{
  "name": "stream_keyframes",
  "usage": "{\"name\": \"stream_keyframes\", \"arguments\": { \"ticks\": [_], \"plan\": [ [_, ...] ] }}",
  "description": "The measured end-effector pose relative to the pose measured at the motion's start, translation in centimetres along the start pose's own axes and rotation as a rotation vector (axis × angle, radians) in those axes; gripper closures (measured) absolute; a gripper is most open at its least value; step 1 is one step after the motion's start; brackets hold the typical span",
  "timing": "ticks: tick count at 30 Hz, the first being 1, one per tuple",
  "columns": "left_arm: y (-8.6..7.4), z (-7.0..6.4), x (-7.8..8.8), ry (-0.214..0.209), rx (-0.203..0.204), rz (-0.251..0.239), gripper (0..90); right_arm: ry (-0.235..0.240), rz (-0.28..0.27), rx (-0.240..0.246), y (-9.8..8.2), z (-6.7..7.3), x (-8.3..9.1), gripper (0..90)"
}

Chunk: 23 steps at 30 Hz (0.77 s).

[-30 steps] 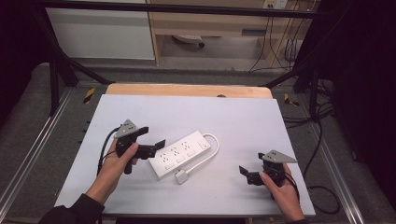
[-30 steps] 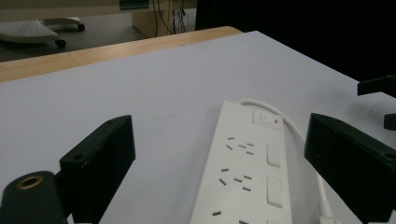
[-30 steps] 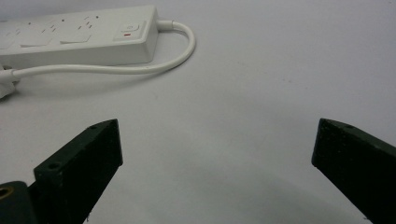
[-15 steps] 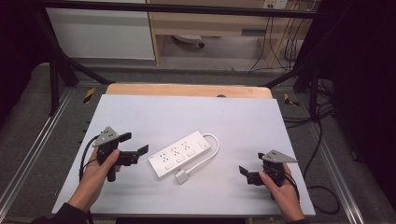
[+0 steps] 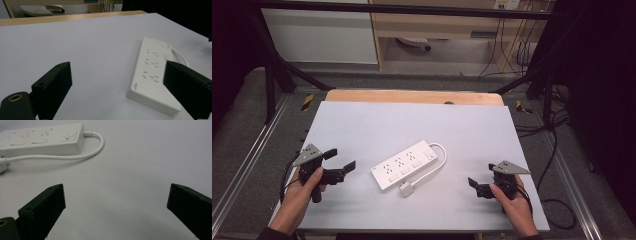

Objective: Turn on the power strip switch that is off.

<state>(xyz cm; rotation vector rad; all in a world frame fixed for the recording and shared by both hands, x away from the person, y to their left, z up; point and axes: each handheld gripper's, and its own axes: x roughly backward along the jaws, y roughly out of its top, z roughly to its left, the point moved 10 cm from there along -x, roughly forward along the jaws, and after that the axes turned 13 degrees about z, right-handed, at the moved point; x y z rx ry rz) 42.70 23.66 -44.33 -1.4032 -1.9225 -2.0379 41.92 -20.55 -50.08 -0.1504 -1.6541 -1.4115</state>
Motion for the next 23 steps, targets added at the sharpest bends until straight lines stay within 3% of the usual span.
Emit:
{"name": "stream_keyframes", "arguments": {
  "ticks": [7, 15, 19, 23],
  "plan": [
    [-1.7, 1.0, 0.9, 0.014, 0.032, 0.004, 8.7, 0.000, 0.002, -0.001, 0.0, 0.0, 0.0, 2.2],
    [-3.1, 1.1, 1.1, 0.008, 0.032, 0.023, 8.6, -0.007, 0.003, -0.003, 0.0, -0.2, -0.1, 2.3],
    [-4.2, 0.8, 0.9, 0.006, 0.019, 0.055, 8.4, -0.015, 0.003, -0.011, 0.0, -0.4, -0.1, 2.2],
    [-4.5, 0.8, 0.7, 0.005, 0.022, 0.062, 8.5, -0.054, 0.014, -0.019, 0.1, -1.0, -0.6, 1.8]
  ]
}}
